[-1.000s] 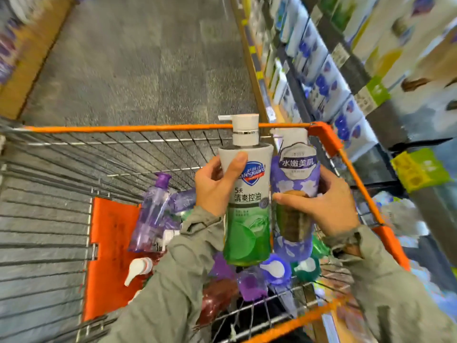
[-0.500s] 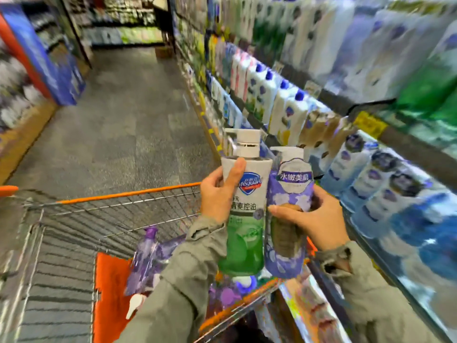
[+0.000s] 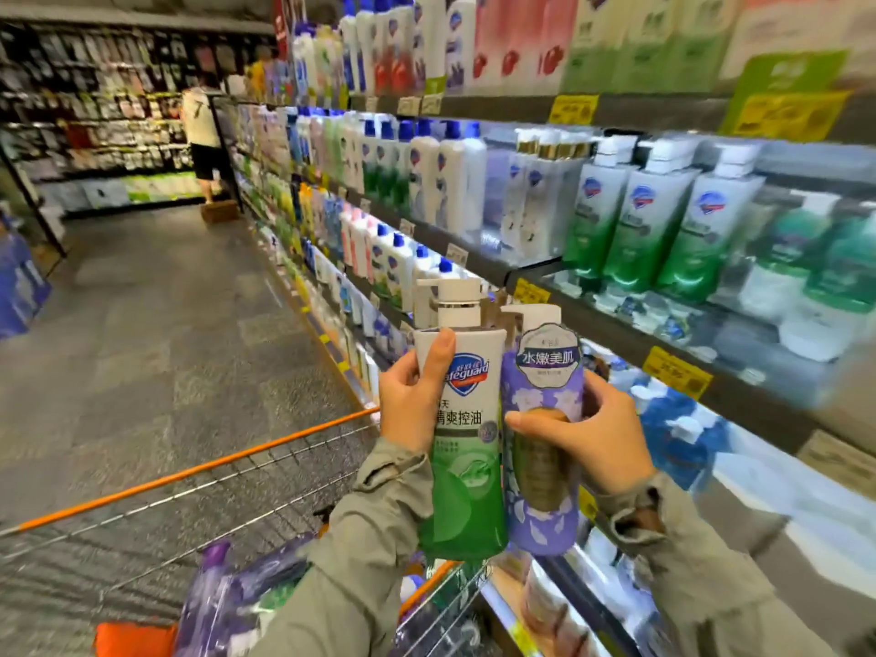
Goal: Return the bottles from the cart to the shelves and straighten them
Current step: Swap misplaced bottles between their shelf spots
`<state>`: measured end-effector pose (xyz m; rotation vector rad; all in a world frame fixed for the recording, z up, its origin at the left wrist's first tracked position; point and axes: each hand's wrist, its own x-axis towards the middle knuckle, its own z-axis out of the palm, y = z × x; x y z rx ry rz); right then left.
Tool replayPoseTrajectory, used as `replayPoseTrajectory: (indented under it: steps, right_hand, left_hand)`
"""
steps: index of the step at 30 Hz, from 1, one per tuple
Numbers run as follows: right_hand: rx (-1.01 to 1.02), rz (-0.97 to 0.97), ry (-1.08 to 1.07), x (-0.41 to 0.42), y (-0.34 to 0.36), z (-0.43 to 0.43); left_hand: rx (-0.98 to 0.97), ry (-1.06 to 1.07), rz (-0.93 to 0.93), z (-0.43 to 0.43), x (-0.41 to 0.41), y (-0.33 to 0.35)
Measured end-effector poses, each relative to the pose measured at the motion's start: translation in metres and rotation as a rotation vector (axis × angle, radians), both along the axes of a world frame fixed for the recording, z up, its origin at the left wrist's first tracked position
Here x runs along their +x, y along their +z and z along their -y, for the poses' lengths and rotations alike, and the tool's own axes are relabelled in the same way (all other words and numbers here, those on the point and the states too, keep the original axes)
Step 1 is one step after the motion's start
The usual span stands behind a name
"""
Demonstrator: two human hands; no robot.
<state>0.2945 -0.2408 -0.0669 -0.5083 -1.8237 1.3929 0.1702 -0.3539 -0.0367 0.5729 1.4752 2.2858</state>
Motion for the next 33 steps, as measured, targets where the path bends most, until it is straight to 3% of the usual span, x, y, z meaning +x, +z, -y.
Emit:
replayPoseTrajectory:
  steps: [18, 33]
  right_hand:
    - [-0.006, -0.030, -0.223, 0.171, 0.042, -0.105]
    - [0.048, -0.180, -0.477, 0.093, 0.065, -0.183]
  left_hand:
    - [0.055, -0.239, -0.073, -0.141, 0.151, 0.041]
    - [0.222, -0.387, -0.250, -0.251, 0.061, 0.072]
